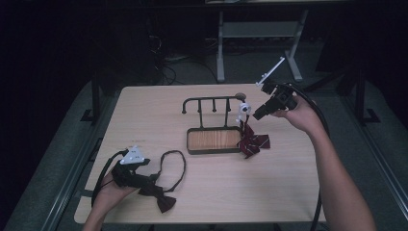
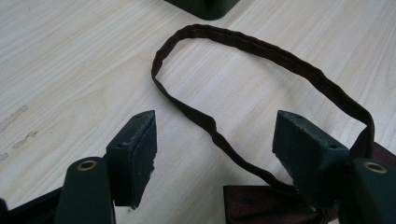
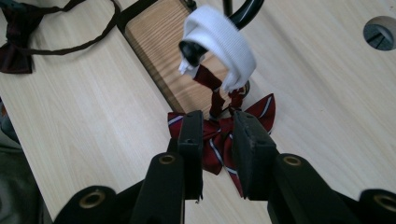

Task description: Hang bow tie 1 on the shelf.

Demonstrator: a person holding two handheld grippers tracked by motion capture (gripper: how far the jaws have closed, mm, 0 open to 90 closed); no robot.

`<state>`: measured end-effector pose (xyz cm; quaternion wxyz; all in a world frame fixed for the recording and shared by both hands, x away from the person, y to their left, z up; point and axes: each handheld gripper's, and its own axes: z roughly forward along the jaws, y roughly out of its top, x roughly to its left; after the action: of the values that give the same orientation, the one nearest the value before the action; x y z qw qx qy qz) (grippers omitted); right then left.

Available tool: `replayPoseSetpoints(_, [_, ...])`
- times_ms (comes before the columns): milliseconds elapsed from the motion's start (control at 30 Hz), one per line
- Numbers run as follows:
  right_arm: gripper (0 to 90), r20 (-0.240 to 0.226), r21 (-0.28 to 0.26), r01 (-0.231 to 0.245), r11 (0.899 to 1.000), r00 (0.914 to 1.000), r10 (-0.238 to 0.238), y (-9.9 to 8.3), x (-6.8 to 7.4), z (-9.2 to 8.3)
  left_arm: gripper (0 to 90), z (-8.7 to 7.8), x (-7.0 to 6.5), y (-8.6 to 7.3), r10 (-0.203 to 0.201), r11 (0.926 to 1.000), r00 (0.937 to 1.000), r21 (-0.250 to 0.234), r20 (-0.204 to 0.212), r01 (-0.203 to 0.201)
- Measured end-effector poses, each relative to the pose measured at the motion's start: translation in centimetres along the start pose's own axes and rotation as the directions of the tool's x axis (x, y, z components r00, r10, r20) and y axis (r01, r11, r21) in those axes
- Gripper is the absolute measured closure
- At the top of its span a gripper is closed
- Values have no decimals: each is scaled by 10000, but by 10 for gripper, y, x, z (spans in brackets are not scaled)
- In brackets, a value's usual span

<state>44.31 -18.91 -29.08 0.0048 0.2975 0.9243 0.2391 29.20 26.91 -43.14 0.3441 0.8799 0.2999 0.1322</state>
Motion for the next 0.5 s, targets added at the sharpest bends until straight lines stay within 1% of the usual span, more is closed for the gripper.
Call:
replayPoseSetpoints(100, [723,-82,-70,60,10000,9999,-60,-5,2,3,312,1,0,0,-22,10000,10000,33,18,22])
replayPoseSetpoints(200, [715,-125,-12,65,10000,9999,-65,-11,3,8,312,1,0,0,4,10000,10000,62,10,-4])
replayPoseSetpoints(467, [687,-271,-59,-11,10000,9996,9,-21,4,11,312,1,0,0,-10,10000,10000,50,17,10])
replayPoseSetpoints(500, [684,-265,-98,48,9999,9996,-51,-23,4,11,312,1,0,0,5,10000,10000,52,15,-5])
